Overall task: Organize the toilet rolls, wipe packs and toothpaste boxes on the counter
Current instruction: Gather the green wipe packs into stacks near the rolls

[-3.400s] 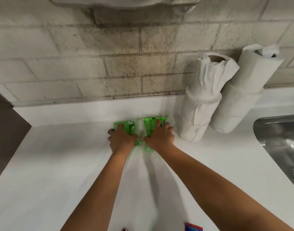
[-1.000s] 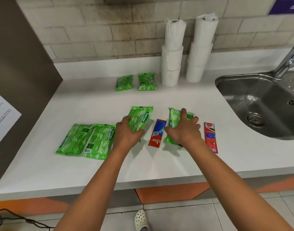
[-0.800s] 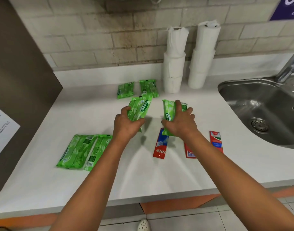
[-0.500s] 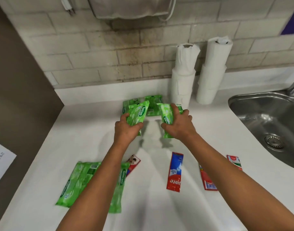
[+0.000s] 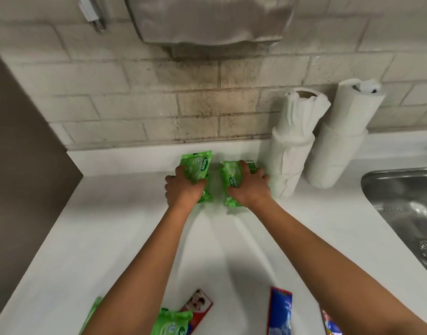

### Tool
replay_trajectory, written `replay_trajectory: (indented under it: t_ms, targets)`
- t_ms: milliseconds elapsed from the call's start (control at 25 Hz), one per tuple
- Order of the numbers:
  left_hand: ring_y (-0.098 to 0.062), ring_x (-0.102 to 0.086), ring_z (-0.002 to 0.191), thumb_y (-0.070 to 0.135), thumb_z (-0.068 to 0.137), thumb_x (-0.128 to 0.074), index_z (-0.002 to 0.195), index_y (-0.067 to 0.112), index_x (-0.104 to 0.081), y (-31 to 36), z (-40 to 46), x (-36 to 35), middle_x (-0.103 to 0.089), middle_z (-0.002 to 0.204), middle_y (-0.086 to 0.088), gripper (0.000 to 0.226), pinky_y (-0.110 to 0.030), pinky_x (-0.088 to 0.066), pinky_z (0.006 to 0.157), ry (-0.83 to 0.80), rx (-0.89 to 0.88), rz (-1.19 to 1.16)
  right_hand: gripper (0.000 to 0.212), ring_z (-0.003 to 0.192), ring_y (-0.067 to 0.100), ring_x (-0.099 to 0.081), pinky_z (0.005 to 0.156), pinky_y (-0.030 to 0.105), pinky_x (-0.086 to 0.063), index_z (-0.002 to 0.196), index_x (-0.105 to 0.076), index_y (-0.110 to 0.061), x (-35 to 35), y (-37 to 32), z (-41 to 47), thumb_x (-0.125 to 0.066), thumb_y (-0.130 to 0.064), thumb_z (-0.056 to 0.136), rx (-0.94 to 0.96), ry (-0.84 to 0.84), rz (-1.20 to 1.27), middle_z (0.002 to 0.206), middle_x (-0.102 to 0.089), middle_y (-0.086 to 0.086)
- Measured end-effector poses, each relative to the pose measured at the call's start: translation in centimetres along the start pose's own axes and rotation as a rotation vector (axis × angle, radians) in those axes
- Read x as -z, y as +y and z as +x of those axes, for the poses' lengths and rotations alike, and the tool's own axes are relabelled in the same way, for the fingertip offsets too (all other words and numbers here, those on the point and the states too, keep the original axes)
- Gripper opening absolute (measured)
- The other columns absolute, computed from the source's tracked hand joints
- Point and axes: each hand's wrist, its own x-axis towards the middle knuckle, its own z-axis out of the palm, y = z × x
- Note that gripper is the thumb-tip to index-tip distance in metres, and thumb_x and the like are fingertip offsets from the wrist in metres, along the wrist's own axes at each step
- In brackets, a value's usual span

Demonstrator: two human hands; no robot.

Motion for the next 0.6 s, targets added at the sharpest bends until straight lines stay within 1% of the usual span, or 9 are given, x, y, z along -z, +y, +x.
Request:
replay_trajectory:
  t_ms: [120,200,280,400,520,600]
  targets:
    - [-0.037,-0.046,0.116,0.040,0.077,-0.063,0.138,0.020,-0.030,0.4,1.3,-2.3,-0.042,0.124,-0.016,0.072,-0.041,-0.039,0.096,0.019,0.004,0.107,0.083,0.128,0.042,-0.027,0.099,0.044,-0.039,0.146,-0.011,-0.027,-1.0,-0.2,2.6,-0.058,-0.042,0.079,-0.020,0.000,-0.046,0.141,-0.023,0.022]
    - [-0.036,-0.044,0.114,0.043,0.077,-0.060,0.141,0.024,-0.026,0.5,2.3,-3.7,-0.041,0.124,-0.016,0.075,-0.041,-0.036,0.097,0.041,0.046,0.179,0.080,0.126,0.042,-0.029,0.098,0.046,-0.039,0.145,-0.013,-0.026,-1.4,-0.3,4.3,-0.056,-0.044,0.080,0.011,0.003,-0.044,0.139,-0.025,0.023]
    - [-0.037,-0.041,0.116,0.049,0.079,-0.056,0.143,0.028,-0.023,0.5,3.4,-4.7,-0.039,0.127,-0.018,0.075,-0.043,-0.034,0.099,0.053,0.096,0.265,0.079,0.127,0.043,-0.028,0.099,0.047,-0.037,0.145,-0.012,-0.025,-1.6,-0.4,6.0,-0.054,-0.045,0.082,0.053,-0.026,-0.062,0.141,-0.024,0.024]
    - [-0.038,-0.035,0.121,0.057,0.080,-0.049,0.142,0.030,-0.024,-0.3,4.4,-5.7,-0.034,0.132,-0.017,0.072,-0.044,-0.033,0.099,-0.010,0.117,0.413,0.078,0.132,0.043,-0.024,0.103,0.048,-0.033,0.145,-0.015,-0.024,-2.7,-0.1,7.1,-0.054,-0.046,0.082,0.045,-0.071,-0.108,0.147,-0.018,0.025]
    - [-0.037,-0.033,0.124,0.062,0.081,-0.045,0.146,0.035,-0.008,-1.2,3.9,-6.9,-0.027,0.139,-0.016,0.080,-0.044,-0.032,0.100,-0.071,0.091,0.560,0.079,0.133,0.043,-0.024,0.104,0.048,-0.030,0.146,-0.012,-0.028,-4.0,0.9,7.2,-0.052,-0.048,0.081,0.040,-0.079,-0.168,0.149,-0.016,0.025]
    - [-0.036,-0.031,0.127,0.064,0.081,-0.042,0.147,0.036,0.002,-1.6,3.6,-7.1,-0.022,0.144,-0.016,0.084,-0.044,-0.029,0.102,-0.085,0.087,0.587,0.081,0.132,0.043,-0.025,0.104,0.048,-0.029,0.147,-0.010,-0.030,-4.3,1.1,7.2,-0.051,-0.050,0.080,0.052,-0.090,-0.175,0.149,-0.017,0.025]
